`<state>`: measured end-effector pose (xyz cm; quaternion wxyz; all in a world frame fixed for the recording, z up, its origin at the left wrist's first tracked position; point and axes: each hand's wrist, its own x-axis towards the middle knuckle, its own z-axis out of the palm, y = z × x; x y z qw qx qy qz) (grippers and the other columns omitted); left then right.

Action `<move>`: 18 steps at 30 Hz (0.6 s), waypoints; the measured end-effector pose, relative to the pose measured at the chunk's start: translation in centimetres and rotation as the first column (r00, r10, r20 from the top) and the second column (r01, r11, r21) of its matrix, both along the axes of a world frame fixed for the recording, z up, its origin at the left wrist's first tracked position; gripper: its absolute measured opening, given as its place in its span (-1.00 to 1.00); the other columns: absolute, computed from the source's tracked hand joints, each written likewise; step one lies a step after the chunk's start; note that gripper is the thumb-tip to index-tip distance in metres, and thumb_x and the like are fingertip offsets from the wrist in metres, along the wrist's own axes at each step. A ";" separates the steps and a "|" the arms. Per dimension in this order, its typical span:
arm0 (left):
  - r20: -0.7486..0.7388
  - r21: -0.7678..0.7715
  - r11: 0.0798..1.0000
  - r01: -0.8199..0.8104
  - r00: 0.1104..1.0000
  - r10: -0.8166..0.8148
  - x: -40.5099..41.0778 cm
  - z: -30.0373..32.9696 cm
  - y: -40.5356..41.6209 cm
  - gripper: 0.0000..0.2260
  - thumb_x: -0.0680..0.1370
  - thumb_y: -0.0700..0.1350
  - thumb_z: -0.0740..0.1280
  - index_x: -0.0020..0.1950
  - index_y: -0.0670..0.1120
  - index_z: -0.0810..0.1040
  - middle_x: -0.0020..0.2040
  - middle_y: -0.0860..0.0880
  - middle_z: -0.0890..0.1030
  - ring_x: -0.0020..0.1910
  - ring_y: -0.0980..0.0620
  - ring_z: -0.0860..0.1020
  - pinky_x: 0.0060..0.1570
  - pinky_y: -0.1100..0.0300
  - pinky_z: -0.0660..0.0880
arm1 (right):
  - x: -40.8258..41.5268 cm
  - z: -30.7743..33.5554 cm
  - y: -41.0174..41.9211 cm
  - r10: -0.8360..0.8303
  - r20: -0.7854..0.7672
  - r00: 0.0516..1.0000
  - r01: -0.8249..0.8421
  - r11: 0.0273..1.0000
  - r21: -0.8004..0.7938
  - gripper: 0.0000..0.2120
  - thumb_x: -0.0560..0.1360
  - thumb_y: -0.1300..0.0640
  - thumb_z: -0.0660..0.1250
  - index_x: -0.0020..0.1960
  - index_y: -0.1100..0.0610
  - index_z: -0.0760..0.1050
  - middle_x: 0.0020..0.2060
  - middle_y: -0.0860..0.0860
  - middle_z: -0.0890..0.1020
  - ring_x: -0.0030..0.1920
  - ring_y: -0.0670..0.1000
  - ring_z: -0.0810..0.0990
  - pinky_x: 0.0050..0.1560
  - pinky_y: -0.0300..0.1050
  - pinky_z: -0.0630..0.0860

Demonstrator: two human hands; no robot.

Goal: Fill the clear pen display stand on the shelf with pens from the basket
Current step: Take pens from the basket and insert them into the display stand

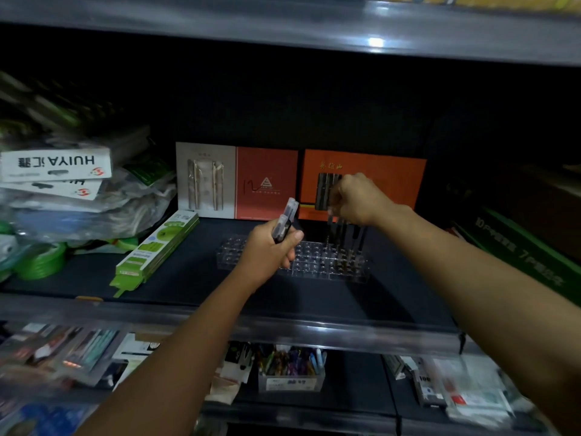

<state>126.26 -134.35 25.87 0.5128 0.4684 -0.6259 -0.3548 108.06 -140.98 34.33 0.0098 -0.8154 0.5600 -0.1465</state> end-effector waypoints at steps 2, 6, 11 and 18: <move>0.003 0.001 1.000 0.006 1.000 -0.006 0.0 0.1 0.0 -0.87 0.55 -0.16 0.32 -0.20 -0.09 0.50 -0.43 -0.04 0.52 -0.50 0.09 0.46 -0.40 0.24 0.47 | 0.0 0.2 0.1 0.027 -0.021 0.999 -0.027 1.000 -0.009 -0.95 0.46 0.18 0.45 -0.15 0.15 0.62 -0.17 0.05 0.65 -0.08 0.04 0.64 -0.08 -0.10 0.57; 0.003 -0.003 1.000 0.017 1.000 -0.017 -0.2 0.2 0.3 -0.88 0.56 -0.15 0.32 -0.18 -0.08 0.50 -0.42 -0.04 0.53 -0.50 0.09 0.46 -0.42 0.27 0.46 | 0.4 1.4 1.6 0.192 0.088 0.977 -0.190 0.981 -0.028 -0.93 0.48 0.15 0.43 -0.09 0.16 0.61 -0.22 -0.04 0.66 -0.22 -0.14 0.60 -0.15 -0.21 0.51; 0.000 0.000 1.000 0.006 1.000 -0.006 -0.4 0.5 0.5 -0.89 0.55 -0.16 0.32 -0.18 -0.10 0.51 -0.44 -0.04 0.53 -0.53 0.10 0.46 -0.44 0.25 0.44 | 1.5 3.3 4.7 0.360 0.294 0.885 -0.404 0.909 0.102 -0.81 0.47 0.15 0.46 0.07 0.13 0.61 -0.19 -0.01 0.66 -0.30 -0.27 0.56 -0.30 -0.42 0.45; -0.026 0.001 0.999 0.034 0.999 -0.034 -0.6 1.2 1.3 -0.89 0.55 -0.17 0.32 -0.18 -0.09 0.52 -0.43 -0.06 0.52 -0.54 0.10 0.44 -0.48 0.29 0.42 | 2.9 4.3 5.7 0.389 0.212 0.897 -0.402 0.916 0.020 -0.94 0.50 0.17 0.41 -0.07 0.18 0.60 -0.28 0.00 0.65 -0.39 -0.16 0.59 -0.41 -0.30 0.48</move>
